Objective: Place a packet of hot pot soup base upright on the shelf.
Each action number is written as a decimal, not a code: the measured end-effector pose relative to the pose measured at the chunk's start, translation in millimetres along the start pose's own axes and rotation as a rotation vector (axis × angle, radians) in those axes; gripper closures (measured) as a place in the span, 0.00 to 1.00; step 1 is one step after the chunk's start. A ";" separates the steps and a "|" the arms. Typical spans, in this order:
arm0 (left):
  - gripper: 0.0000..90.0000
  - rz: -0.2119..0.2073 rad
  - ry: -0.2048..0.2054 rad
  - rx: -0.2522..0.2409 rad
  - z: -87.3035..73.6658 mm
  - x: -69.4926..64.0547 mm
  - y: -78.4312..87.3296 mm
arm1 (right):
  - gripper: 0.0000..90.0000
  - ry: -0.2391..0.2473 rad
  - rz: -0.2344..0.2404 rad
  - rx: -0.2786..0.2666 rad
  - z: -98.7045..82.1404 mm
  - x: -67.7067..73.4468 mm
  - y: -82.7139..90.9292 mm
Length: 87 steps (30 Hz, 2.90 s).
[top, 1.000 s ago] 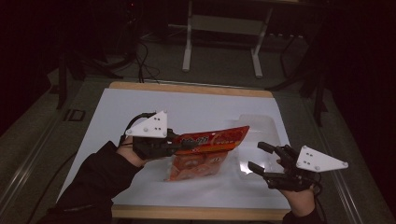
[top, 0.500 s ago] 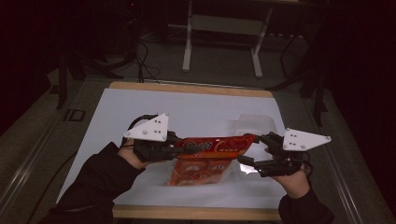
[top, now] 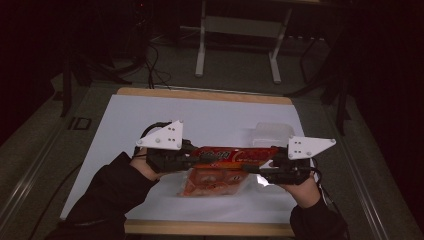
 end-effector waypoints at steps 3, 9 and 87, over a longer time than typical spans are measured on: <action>1.00 -0.003 0.000 0.000 1.1 -0.6 -2.5 | 0.76 0.009 0.018 0.003 1.3 2.8 -3.5; 1.00 0.002 0.014 0.001 0.6 2.2 -2.0 | 0.96 0.014 0.065 0.014 2.0 5.9 -7.4; 0.00 0.442 0.344 -0.188 -184.4 53.0 37.4 | 1.00 -0.192 -0.591 0.156 -78.8 -80.2 101.7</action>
Point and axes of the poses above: each handheld gripper's, and its own axes: y roughly backward along the jaws, z roughly out of its top, x roughly to its left, the point moved 8 cm from there along -y, roughly forward along the jaws, and after that the axes turned 13 degrees about y, right-handed, at the moved point
